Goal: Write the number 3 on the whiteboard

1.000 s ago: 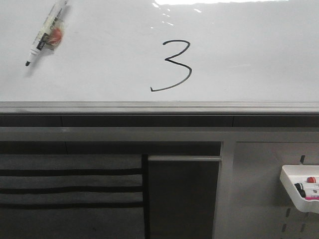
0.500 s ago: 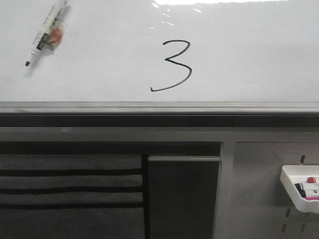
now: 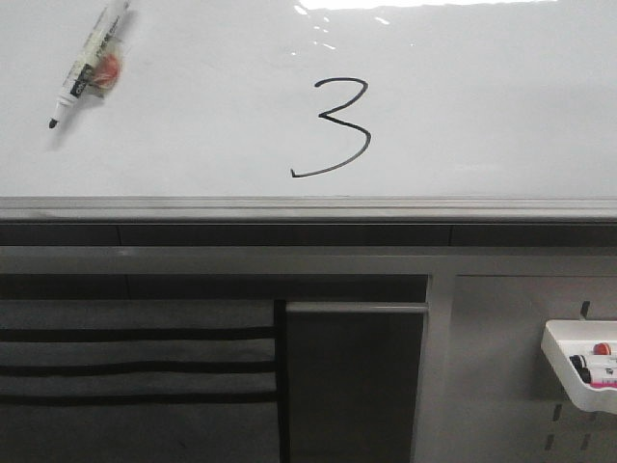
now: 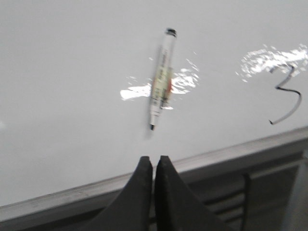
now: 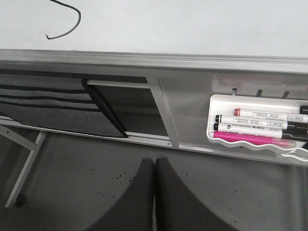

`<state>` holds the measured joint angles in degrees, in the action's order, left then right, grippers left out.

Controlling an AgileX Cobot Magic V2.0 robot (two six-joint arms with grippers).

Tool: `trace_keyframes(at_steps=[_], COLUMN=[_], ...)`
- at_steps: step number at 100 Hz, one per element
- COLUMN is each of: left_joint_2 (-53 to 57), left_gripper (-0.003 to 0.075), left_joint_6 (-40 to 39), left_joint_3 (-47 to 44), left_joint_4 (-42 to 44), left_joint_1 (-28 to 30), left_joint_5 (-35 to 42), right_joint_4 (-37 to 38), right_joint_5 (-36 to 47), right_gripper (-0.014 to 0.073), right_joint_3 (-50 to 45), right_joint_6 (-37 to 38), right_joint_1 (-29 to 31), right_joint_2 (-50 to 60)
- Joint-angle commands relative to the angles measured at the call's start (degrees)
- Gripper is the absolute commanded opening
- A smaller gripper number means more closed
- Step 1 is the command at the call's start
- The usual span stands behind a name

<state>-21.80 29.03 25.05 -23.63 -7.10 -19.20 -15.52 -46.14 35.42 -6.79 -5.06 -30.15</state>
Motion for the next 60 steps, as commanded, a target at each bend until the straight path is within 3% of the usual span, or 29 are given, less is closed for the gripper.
trace_keyframes(at_steps=[1,29,36,45,60], left_joint_2=[6.38,18.54,19.97,21.00,22.83], left_gripper=[-0.0018,-0.0018,-0.0018,-0.0018,-0.0018], left_joint_6=[-0.66,-1.45,-8.09,-23.16,-26.04], left_joint_3=[-2.55,-14.20,-16.21,-18.56,-23.56], left_joint_4=[-0.23,-2.63,3.18,17.37,20.82], left_joint_1=[3.42,8.39,7.28,5.01,3.18], left_joint_5=[6.87,9.78,11.13,13.76,22.19], right_joint_4=[-0.24,-0.24,-0.24,-0.24,-0.24], right_joint_5=[3.40,3.40,3.40,3.40,3.40], right_gripper=[-0.0067,-0.0067,-0.0067,-0.0067,-0.0067], right_joint_3=[1.40,1.40,1.40,1.40,1.40], right_joint_6=[0.02,0.02,0.02,0.02,0.02], right_joint_1=[0.28,0.28,0.28,0.28,0.28], right_joint_2=[-0.11,-0.11,-0.11,-0.11,-0.11])
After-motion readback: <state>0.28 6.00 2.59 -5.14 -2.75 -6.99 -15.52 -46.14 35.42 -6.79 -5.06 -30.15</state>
